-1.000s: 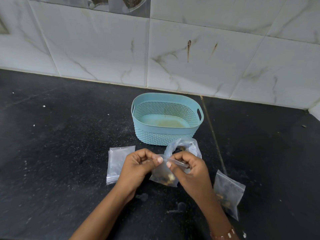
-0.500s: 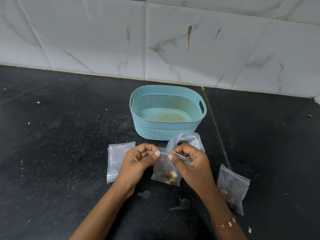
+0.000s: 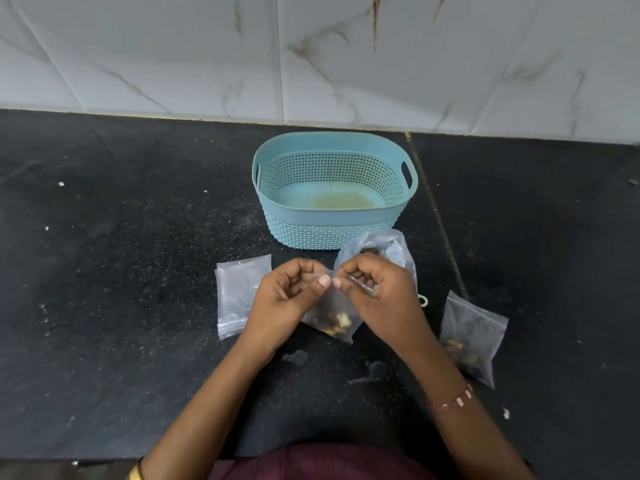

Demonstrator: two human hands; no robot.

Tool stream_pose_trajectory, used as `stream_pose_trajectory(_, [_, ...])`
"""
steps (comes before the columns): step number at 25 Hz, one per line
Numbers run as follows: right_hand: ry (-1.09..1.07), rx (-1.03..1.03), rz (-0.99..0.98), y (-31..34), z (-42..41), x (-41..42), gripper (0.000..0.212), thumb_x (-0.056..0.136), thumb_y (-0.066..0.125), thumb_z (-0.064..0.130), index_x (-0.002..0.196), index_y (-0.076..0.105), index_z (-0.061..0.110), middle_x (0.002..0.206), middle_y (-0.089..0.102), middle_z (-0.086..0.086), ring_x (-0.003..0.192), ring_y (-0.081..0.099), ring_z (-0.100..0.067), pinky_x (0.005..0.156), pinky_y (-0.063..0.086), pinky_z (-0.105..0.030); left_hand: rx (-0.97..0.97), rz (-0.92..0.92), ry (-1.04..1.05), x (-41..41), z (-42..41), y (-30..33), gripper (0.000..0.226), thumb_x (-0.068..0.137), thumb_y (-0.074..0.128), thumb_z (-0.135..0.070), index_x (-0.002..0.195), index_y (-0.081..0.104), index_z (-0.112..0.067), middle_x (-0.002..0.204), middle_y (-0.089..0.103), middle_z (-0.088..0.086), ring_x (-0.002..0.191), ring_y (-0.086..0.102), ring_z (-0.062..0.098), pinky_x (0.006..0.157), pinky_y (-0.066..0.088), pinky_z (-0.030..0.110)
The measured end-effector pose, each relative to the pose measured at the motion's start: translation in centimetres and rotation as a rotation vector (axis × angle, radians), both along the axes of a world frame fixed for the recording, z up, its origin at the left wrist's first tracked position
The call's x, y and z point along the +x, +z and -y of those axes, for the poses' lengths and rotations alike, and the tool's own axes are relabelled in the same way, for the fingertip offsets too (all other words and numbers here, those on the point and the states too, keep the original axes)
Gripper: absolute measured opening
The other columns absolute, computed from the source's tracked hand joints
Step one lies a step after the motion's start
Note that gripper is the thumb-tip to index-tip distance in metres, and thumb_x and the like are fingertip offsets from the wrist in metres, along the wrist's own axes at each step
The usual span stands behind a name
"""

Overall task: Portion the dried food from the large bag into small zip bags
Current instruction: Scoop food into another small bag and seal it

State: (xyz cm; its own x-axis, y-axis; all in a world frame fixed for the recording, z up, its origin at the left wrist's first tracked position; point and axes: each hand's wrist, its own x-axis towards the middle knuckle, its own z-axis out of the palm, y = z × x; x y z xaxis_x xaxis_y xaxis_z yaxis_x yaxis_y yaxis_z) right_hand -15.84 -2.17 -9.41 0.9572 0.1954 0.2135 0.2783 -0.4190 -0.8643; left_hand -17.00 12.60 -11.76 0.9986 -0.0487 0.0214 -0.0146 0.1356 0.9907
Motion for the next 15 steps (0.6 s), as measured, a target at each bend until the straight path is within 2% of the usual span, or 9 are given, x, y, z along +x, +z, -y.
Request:
stream_pose_trajectory(2, [0.004, -0.002, -0.013, 0.04, 0.19, -0.07, 0.003, 0.078, 0.068, 0.008, 0.078, 0.067, 0.011, 0.074, 0.064, 0.006, 0.071, 0.059, -0.012, 0.067, 0.050, -0.027, 0.051, 0.021, 0.000, -0.11, 0.01, 0.03, 0.011, 0.082, 0.064, -0.004, 0.079, 0.065, -0.014, 0.070, 0.069, -0.006, 0.067, 0.062, 0.004, 0.063, 0.048, 0.012])
stream_pose_trajectory(5, [0.004, -0.061, 0.013, 0.00, 0.53, -0.26, 0.002, 0.077, 0.070, 0.011, 0.078, 0.068, 0.013, 0.069, 0.058, 0.016, 0.064, 0.052, -0.003, 0.061, 0.044, -0.018, 0.053, 0.007, 0.073, -0.06, -0.08, -0.06, 0.021, 0.084, 0.058, 0.002, 0.076, 0.064, -0.016, 0.061, 0.066, -0.011, 0.059, 0.058, -0.002, 0.058, 0.046, 0.010])
stream_pose_trajectory(9, [-0.019, -0.074, 0.060, -0.22, 0.63, -0.44, 0.007, 0.078, 0.064, 0.006, 0.071, 0.063, 0.007, 0.066, 0.057, 0.007, 0.064, 0.050, -0.003, 0.059, 0.040, -0.010, 0.086, -0.002, 0.055, -0.02, 0.12, -0.10, 0.025, 0.085, 0.057, 0.003, 0.073, 0.063, -0.019, 0.058, 0.063, -0.013, 0.058, 0.055, -0.001, 0.056, 0.044, 0.010])
stream_pose_trajectory(11, [-0.018, -0.072, 0.071, -0.35, 0.49, -0.55, 0.008, 0.078, 0.063, 0.006, 0.071, 0.062, 0.005, 0.069, 0.059, 0.001, 0.066, 0.053, -0.007, 0.060, 0.043, -0.014, 0.098, 0.003, 0.041, 0.01, 0.23, 0.00, 0.026, 0.085, 0.056, 0.003, 0.073, 0.062, -0.019, 0.057, 0.063, -0.014, 0.057, 0.054, -0.002, 0.056, 0.043, 0.010])
stream_pose_trajectory(15, [-0.071, 0.008, -0.043, -0.23, 0.72, -0.72, 0.006, 0.077, 0.070, 0.008, 0.072, 0.066, 0.010, 0.071, 0.065, -0.004, 0.067, 0.060, -0.020, 0.063, 0.051, -0.031, 0.032, -0.035, 0.088, -0.17, 0.15, -0.04, 0.020, 0.085, 0.058, 0.000, 0.076, 0.065, -0.017, 0.061, 0.064, -0.012, 0.059, 0.057, 0.000, 0.059, 0.046, 0.010])
